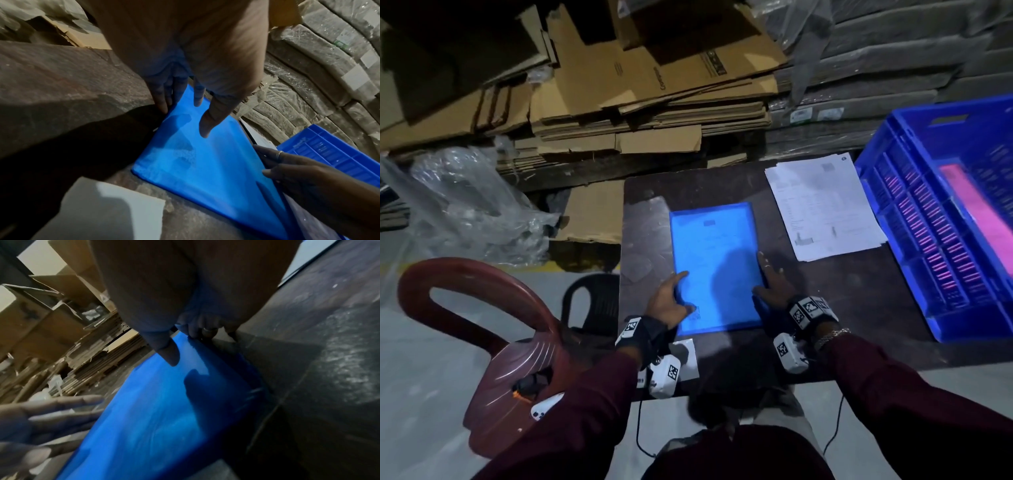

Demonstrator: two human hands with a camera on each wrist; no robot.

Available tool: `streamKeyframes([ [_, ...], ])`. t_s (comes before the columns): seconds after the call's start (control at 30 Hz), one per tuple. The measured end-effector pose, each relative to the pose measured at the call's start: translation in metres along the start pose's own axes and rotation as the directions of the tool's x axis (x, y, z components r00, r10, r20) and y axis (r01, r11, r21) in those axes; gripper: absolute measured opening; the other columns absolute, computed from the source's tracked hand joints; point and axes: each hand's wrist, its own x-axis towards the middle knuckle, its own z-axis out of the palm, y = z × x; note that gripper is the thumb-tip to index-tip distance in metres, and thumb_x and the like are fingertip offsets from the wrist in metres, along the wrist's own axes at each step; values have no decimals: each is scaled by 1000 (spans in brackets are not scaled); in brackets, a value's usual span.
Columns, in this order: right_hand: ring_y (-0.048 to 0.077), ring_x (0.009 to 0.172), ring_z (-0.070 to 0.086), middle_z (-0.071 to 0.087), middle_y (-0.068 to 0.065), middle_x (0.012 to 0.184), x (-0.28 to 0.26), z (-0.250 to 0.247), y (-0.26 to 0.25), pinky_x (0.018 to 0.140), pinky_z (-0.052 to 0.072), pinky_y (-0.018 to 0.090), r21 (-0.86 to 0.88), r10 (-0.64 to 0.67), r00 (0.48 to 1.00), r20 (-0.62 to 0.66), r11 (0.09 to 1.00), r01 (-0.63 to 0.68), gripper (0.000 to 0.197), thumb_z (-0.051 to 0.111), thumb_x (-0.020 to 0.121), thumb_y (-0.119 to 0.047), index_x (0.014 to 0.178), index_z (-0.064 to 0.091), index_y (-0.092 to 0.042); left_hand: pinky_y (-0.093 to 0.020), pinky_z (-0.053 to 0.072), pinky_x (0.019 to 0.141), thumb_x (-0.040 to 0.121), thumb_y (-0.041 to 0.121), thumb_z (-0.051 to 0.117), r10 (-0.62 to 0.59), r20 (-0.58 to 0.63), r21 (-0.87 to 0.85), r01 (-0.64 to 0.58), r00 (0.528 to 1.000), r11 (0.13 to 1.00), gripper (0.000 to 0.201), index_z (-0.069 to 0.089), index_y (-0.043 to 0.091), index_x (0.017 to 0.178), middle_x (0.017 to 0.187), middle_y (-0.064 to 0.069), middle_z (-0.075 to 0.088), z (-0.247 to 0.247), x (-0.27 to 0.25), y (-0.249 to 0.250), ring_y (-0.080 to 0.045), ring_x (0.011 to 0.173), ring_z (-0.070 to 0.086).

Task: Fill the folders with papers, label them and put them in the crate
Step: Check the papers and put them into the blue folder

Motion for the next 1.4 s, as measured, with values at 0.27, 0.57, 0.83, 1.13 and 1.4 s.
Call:
streamKeyframes([
  [0.27,21,151,11,9,2,164,-29,9,9,120,8,50,-128,55,998,4,990,-54,109,80,78,-28,157,7,-17,-41,-14,115,57,20,91,-59,113,295,24,992,955,126,13,26,156,164,-7,-3,-10,-11,19,-20,150,-8],
  [0.57,17,151,-9,-13,2,164,-31,22,12,119,-6,52,-216,21,1000,7,976,-19,110,74,82,-40,157,-4,-21,-59,-8,115,57,25,91,-58,234,539,-80,971,839,131,5,22,156,162,-19,-6,-26,-16,42,-33,150,-6],
  [0.83,22,149,12,22,11,160,-52,-28,14,122,16,39,56,-166,974,-153,983,176,88,74,83,-13,154,20,-11,-40,30,114,57,35,93,155,-33,388,-130,987,912,108,36,15,147,155,-19,22,-25,-15,74,-32,146,21],
  [1.13,19,89,59,61,13,110,-65,-98,37,83,51,24,353,-2,942,-334,927,128,68,63,86,9,146,40,-13,-35,44,97,67,33,87,233,47,335,-235,971,912,76,50,18,131,131,-7,50,1,8,148,-26,116,57],
  [1.4,17,87,62,68,7,96,-23,-174,66,92,53,43,296,103,910,-402,955,23,54,72,84,-13,135,53,-15,-34,39,96,80,36,76,324,157,401,-360,933,843,65,46,17,135,131,-8,49,51,51,213,-28,121,51],
])
